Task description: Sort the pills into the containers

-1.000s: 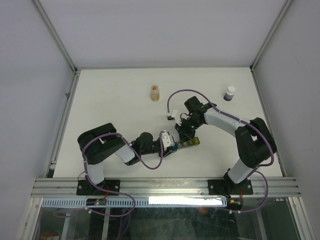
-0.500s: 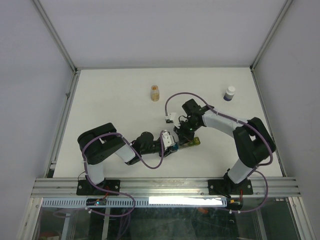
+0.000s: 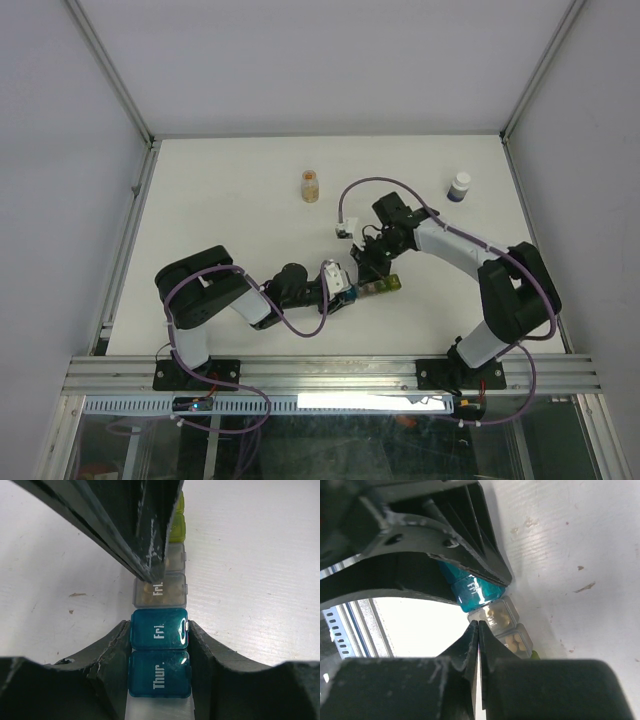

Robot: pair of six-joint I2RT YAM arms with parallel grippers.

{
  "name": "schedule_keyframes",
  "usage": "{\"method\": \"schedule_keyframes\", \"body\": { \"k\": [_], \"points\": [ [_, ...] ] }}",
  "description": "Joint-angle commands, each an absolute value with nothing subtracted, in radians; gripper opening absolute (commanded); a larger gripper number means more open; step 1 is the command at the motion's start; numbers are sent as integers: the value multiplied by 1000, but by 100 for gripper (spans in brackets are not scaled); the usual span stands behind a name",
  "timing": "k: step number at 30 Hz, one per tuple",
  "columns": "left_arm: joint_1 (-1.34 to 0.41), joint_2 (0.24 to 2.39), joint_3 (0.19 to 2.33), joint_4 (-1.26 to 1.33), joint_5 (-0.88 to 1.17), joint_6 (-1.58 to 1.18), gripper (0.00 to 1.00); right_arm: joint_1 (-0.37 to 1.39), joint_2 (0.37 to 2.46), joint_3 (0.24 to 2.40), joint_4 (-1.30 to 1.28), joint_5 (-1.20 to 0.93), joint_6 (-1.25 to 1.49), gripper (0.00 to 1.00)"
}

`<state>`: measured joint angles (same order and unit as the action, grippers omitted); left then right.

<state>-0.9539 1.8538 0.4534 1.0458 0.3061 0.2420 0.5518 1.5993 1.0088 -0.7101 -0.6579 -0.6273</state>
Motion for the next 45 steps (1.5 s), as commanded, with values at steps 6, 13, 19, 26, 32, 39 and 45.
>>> {"method": "schedule_keyframes", "body": {
  "k": [6,13,19,26,32,39,45],
  "points": [
    [-950,1784,494,1050,302,163,78,419,1445,1025,-722,-792,-678,8],
    [-944,1579,498,916,234,33,98,281,1286,1018,-719,-851,-696,19],
    [-874,1332,534,767,308,-138,99,173,1056,1015,-674,-827,-721,54],
    [-721,1081,610,656,360,-340,99,119,910,1196,-671,-698,-590,99],
    [-713,976,820,345,234,-334,99,118,876,1400,-639,-488,-269,99],
    [-713,924,999,126,228,-336,99,118,836,1521,-717,-541,-225,99],
    [-712,869,1048,73,258,-345,99,118,785,1519,-692,-468,-92,99]
  ]
}}
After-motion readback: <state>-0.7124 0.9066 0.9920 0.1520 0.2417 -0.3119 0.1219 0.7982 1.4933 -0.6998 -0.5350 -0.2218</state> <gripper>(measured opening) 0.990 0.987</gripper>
